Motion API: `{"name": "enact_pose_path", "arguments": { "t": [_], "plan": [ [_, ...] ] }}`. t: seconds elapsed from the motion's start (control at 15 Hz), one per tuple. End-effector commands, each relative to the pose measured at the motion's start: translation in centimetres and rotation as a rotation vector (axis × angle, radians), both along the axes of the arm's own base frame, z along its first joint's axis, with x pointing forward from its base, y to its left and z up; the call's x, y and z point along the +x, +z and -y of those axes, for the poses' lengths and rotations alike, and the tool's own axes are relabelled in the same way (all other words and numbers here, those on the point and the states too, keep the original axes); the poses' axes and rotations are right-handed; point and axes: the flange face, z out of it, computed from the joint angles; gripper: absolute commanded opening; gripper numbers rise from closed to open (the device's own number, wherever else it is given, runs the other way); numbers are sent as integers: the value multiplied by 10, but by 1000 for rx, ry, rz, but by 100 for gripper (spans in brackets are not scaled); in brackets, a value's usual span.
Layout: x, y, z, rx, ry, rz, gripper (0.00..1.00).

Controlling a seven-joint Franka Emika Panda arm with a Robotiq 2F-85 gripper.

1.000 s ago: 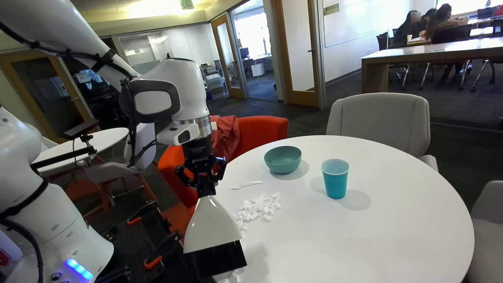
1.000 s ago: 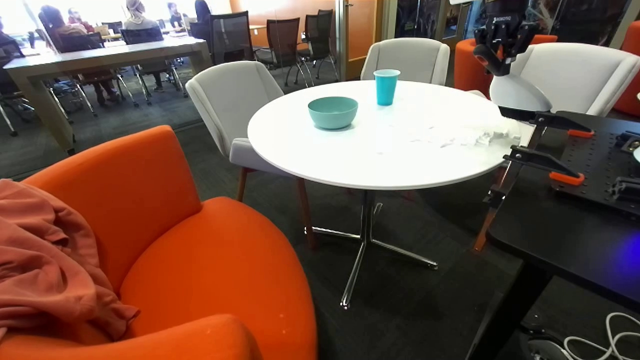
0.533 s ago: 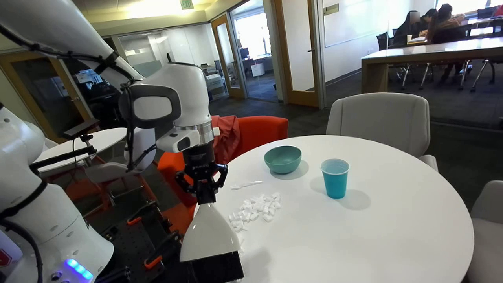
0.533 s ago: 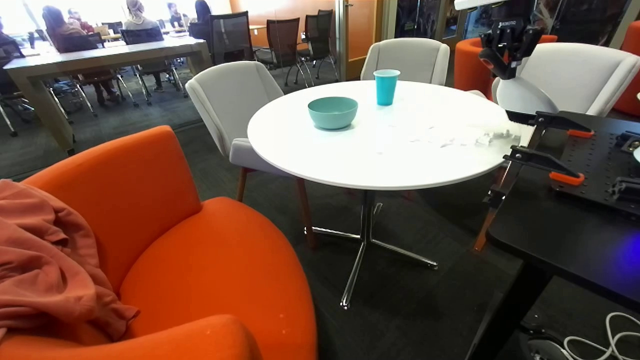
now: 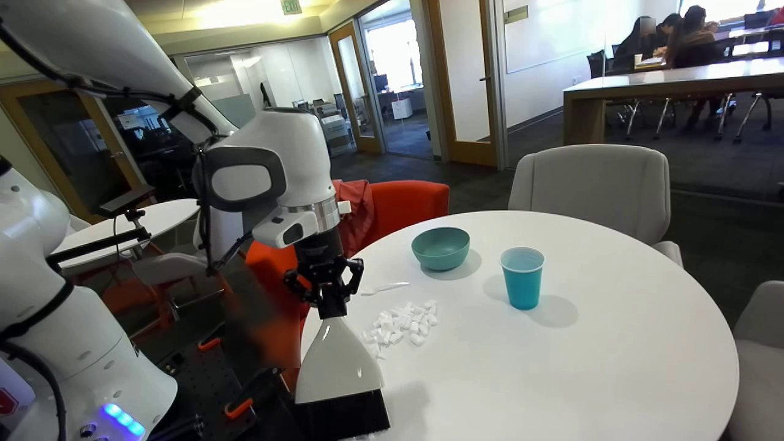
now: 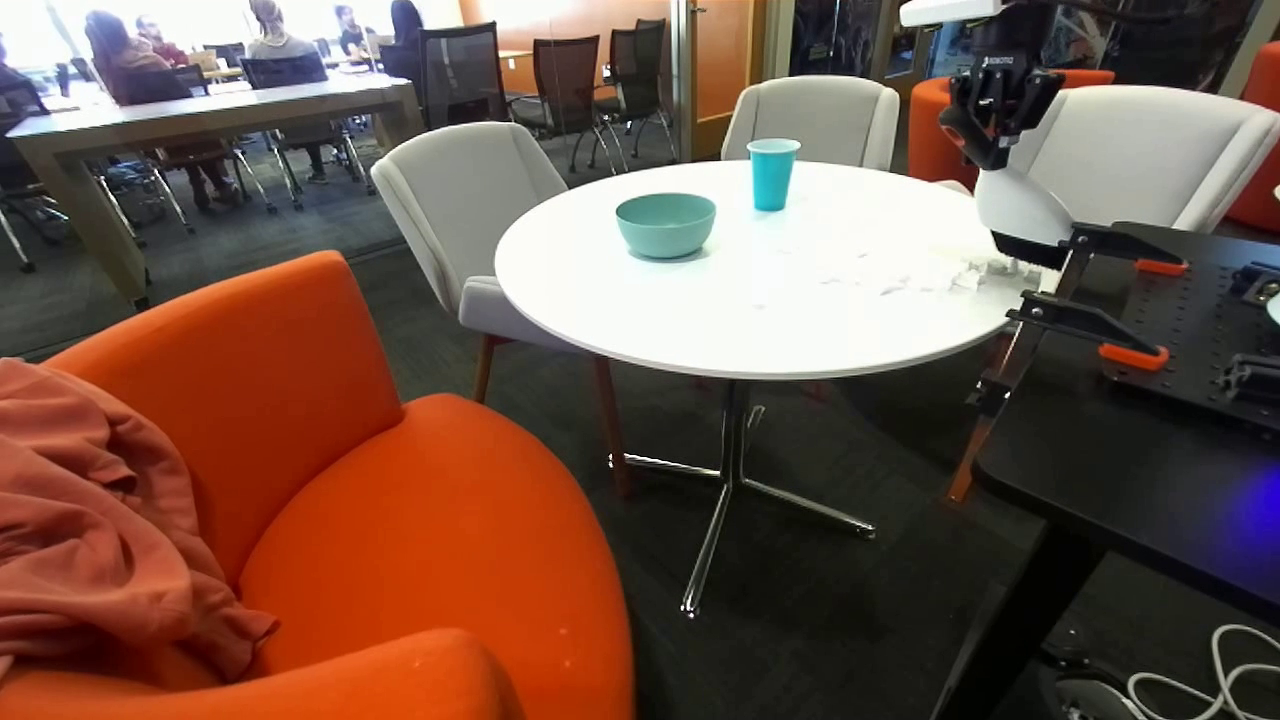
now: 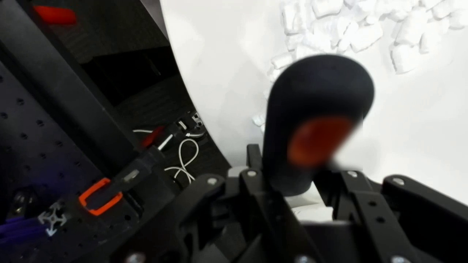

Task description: Pour the things in the bowl onto the table and then sweep them to the left

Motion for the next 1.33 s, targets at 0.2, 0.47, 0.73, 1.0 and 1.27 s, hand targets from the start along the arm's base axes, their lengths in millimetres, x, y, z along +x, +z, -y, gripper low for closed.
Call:
{"name": "enact_pose_path", "arguments": {
  "t": [0.2,0.47,0.73,1.0,1.27],
  "plan": [
    [28,-5,-13,23,13,33,13],
    [52,3,-30,29,52,76,13],
    [76,9,-48,64,99,125,13],
    [96,7,-64,79,150,145,13],
    [94,18,-69,0,204,197,13]
  ]
}}
